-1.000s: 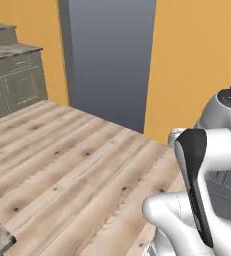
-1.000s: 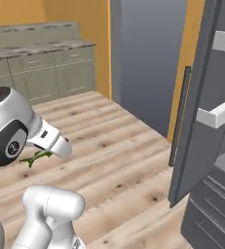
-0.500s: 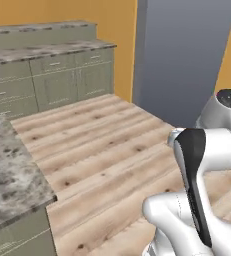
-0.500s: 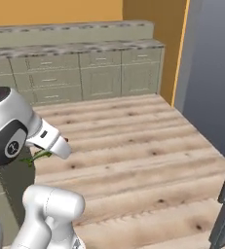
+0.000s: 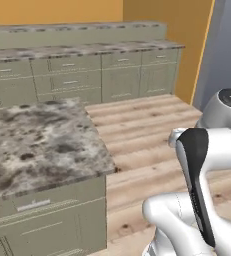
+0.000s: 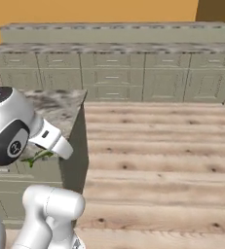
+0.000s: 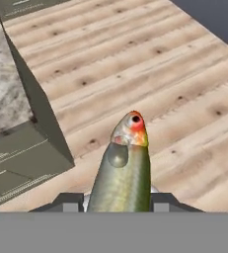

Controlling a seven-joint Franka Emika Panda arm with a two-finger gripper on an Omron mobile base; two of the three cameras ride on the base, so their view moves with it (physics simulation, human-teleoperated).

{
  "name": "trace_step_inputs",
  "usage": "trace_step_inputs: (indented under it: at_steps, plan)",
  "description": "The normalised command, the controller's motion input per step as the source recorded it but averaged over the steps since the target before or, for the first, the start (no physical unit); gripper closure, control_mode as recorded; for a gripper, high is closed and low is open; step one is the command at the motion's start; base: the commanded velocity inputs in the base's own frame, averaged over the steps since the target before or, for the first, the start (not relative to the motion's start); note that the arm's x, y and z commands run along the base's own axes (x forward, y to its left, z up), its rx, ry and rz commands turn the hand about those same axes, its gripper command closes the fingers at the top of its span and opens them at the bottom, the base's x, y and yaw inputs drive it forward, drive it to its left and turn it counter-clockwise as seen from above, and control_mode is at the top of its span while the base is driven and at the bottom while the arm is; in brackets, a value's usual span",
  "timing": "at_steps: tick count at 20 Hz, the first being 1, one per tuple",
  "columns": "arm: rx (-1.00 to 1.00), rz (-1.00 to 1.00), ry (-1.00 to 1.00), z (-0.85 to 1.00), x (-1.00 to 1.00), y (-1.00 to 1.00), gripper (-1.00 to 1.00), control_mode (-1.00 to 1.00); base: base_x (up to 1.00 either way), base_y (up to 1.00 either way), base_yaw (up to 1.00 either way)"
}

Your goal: Retrieve the fish from the fridge and place it on the cutting board.

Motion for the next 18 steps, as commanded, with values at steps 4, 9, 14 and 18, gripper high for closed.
trace_step_inputs:
  at_steps: [4, 9, 14, 18]
  plan:
    - [0.0, 0.0, 0.0, 0.0, 0.0, 0.0, 1.0, 1.0, 0.0, 1.0, 0.38]
    - [0.0, 0.0, 0.0, 0.0, 0.0, 0.0, 1.0, 1.0, 0.0, 1.0, 0.33]
    - [0.0, 0.0, 0.0, 0.0, 0.0, 0.0, 1.0, 1.0, 0.01, 1.0, 0.27]
    - [0.0, 0.0, 0.0, 0.0, 0.0, 0.0, 1.0, 1.0, 0.13, 1.0, 0.19]
